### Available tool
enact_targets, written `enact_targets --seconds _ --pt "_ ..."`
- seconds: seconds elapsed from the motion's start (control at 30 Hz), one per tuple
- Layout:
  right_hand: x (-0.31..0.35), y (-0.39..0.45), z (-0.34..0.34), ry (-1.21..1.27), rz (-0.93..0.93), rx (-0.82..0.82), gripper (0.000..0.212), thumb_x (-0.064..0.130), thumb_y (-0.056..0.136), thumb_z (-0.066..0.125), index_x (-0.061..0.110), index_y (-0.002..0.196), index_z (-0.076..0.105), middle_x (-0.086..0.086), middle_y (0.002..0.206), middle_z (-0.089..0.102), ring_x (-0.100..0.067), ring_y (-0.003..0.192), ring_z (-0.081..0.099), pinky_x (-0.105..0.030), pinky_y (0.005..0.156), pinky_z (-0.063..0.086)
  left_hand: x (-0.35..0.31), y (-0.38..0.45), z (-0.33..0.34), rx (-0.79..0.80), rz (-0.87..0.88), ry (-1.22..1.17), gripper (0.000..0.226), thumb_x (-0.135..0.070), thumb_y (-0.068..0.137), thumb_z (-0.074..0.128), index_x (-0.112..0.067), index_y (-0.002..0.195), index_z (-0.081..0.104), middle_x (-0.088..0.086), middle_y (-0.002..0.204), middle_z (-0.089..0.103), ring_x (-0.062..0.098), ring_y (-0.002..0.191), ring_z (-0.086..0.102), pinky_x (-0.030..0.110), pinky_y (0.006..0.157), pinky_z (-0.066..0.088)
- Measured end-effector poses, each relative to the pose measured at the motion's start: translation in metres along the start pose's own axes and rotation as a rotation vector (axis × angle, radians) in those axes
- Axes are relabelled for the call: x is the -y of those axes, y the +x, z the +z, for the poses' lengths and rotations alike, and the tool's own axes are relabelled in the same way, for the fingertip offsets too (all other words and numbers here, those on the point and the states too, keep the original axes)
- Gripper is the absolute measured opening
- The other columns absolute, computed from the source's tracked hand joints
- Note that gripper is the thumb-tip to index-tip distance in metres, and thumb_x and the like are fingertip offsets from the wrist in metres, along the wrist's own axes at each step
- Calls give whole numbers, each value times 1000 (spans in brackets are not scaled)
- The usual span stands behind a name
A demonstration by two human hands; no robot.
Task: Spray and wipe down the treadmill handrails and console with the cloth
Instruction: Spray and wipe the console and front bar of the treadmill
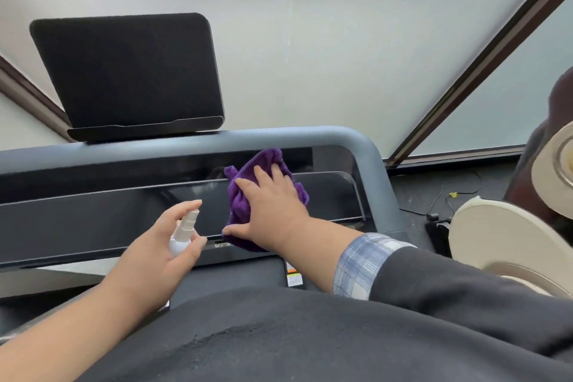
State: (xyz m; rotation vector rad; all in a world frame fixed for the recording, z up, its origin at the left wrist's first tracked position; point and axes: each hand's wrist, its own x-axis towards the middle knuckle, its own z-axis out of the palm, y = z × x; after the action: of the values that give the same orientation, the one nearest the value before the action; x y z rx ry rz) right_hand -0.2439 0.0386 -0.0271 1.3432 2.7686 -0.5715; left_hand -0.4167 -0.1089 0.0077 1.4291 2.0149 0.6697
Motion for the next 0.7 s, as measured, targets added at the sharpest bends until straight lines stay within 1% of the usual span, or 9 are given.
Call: enact_targets --seconds 0.1,0.23,0.33,0.4,0.53,0.6,0.63,0.7 --pt "31 14 8 -43 -61 22 106 86 64 60 29 150 32 -12 162 25 -39 148 13 -55 119 17 18 -6 -12 -52 -44 -2 56 -34 92 63 -69 124 35 -28 98 63 1 70 61 30 64 45" --pt "73 34 19 -89 -130 37 104 79 68 65 25 151 32 -12 160 28 -36 141 27 -52 116 27 41 -19 -37 -67 -86 -27 54 -37 92 62 -70 125 34 -26 97 63 4 68 60 32 67 46" --pt "107 47 29 -84 -149 65 103 78 71 64 26 153 29 -11 162 27 -35 144 27 -51 118 25 63 -31 -60 -85 -116 -40 53 -42 90 60 -72 124 33 -27 96 62 6 71 60 33 72 48" --pt "132 56 38 -82 -157 55 100 78 71 63 26 151 32 -10 161 29 -34 143 29 -51 118 27 81 -39 -77 -103 -134 -59 53 -42 90 60 -72 124 32 -27 95 61 6 74 60 32 76 48" --pt "187 73 53 -98 -193 75 94 76 74 60 25 149 35 -9 160 33 -33 140 33 -50 117 29 120 -57 -109 -151 -165 -90 53 -42 91 61 -73 123 32 -26 90 61 1 75 58 29 74 46" --pt "216 84 61 -108 -223 72 91 75 76 58 26 149 37 -6 158 37 -31 139 36 -48 116 31 139 -70 -125 -159 -184 -91 53 -43 92 61 -73 124 32 -30 85 61 -3 74 56 26 71 44" --pt "222 88 62 -106 -226 62 88 74 76 58 27 148 38 -4 156 40 -30 137 37 -47 115 32 143 -72 -129 -148 -180 -89 53 -44 91 60 -73 125 31 -32 86 61 -5 76 56 25 72 43" --pt "253 97 71 -99 -255 43 82 71 78 58 30 147 40 0 150 46 -28 133 41 -43 112 34 160 -91 -145 -150 -186 -96 53 -46 92 58 -74 125 28 -33 96 60 -5 84 56 20 75 42"
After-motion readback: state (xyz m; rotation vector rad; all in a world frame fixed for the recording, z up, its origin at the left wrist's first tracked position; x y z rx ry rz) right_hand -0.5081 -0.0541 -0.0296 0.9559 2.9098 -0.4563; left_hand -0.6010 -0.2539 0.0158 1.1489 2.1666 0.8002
